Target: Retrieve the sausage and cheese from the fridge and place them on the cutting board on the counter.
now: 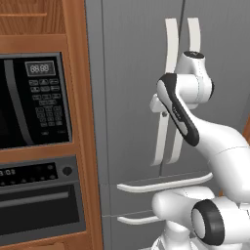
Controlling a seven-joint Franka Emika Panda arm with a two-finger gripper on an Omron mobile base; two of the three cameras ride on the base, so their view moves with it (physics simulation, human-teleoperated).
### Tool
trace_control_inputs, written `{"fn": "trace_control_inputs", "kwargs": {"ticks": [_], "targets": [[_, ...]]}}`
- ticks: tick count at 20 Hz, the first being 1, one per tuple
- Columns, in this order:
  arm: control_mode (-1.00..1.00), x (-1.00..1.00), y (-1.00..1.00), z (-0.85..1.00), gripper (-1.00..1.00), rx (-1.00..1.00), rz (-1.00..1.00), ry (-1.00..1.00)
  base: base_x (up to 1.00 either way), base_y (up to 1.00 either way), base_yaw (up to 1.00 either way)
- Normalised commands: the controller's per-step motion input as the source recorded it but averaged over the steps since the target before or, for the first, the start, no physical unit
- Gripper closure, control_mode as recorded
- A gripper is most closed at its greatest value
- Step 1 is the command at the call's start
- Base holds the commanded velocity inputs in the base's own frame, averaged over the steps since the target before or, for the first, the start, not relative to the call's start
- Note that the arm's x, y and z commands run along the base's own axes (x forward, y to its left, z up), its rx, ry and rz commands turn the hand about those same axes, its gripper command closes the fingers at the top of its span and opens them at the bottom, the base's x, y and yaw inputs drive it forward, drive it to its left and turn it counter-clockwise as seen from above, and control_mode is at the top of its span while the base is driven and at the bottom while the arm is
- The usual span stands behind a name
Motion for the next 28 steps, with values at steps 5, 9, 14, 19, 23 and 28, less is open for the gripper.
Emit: {"fn": "trace_control_inputs", "kwargs": {"ticks": [5, 9, 14, 19, 23, 28], "targets": [[1.0, 0.0, 0.0, 0.0, -1.0, 0.0, 0.0, 0.0, 0.0, 0.0, 0.0], [1.0, 0.0, 0.0, 0.0, -1.0, 0.0, 0.0, 0.0, 0.0, 0.0, 0.0], [1.0, 0.0, 0.0, 0.0, -1.0, 0.0, 0.0, 0.0, 0.0, 0.0, 0.0], [1.0, 0.0, 0.0, 0.0, -1.0, 0.0, 0.0, 0.0, 0.0, 0.0, 0.0], [1.0, 0.0, 0.0, 0.0, -1.0, 0.0, 0.0, 0.0, -0.08, 0.0, 0.0], [1.0, 0.0, 0.0, 0.0, -1.0, 0.0, 0.0, 0.0, -0.43, -0.09, 0.0]]}}
